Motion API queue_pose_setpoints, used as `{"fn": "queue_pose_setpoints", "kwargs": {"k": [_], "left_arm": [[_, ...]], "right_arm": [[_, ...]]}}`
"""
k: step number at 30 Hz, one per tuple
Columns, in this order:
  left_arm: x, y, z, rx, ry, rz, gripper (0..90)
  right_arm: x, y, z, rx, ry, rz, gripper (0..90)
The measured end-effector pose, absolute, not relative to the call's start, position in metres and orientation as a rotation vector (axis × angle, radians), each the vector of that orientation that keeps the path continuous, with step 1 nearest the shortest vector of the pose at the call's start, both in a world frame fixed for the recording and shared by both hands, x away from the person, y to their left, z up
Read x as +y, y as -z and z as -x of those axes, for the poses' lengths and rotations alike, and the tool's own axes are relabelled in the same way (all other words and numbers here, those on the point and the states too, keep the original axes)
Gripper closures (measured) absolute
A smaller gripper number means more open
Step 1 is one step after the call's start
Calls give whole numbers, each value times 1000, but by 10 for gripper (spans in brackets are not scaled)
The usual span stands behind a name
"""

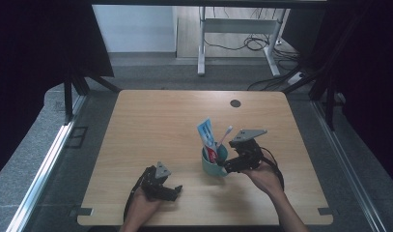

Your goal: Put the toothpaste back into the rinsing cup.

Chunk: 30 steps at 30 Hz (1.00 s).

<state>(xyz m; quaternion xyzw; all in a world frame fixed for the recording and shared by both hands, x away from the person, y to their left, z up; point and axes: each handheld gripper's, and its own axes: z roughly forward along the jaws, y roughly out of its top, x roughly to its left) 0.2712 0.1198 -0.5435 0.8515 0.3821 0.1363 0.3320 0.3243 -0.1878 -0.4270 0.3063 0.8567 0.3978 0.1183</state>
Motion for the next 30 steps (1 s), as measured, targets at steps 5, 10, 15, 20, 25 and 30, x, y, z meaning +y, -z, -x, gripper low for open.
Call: {"fn": "queue_pose_setpoints", "kwargs": {"k": [5, 10, 15, 20, 25, 30], "left_arm": [[120, 544, -271, 999, -356, -2225, 59], [120, 544, -271, 998, -358, -2223, 58], [120, 544, -271, 998, -358, -2223, 59], [120, 544, -271, 998, -359, -2222, 60], [120, 544, -271, 998, -359, -2221, 60], [120, 544, -271, 999, -357, -2222, 61]], "right_arm": [[-198, 429, -322, 2501, -1146, -910, 129], [-209, 433, -319, 2488, -1139, -938, 110], [-220, 438, -316, 2476, -1128, -967, 71], [-230, 441, -312, 2462, -1105, -996, 24], [-241, 445, -307, 2447, -1078, -1010, 6], [-252, 451, -303, 2432, -1061, -1032, 3]]}}
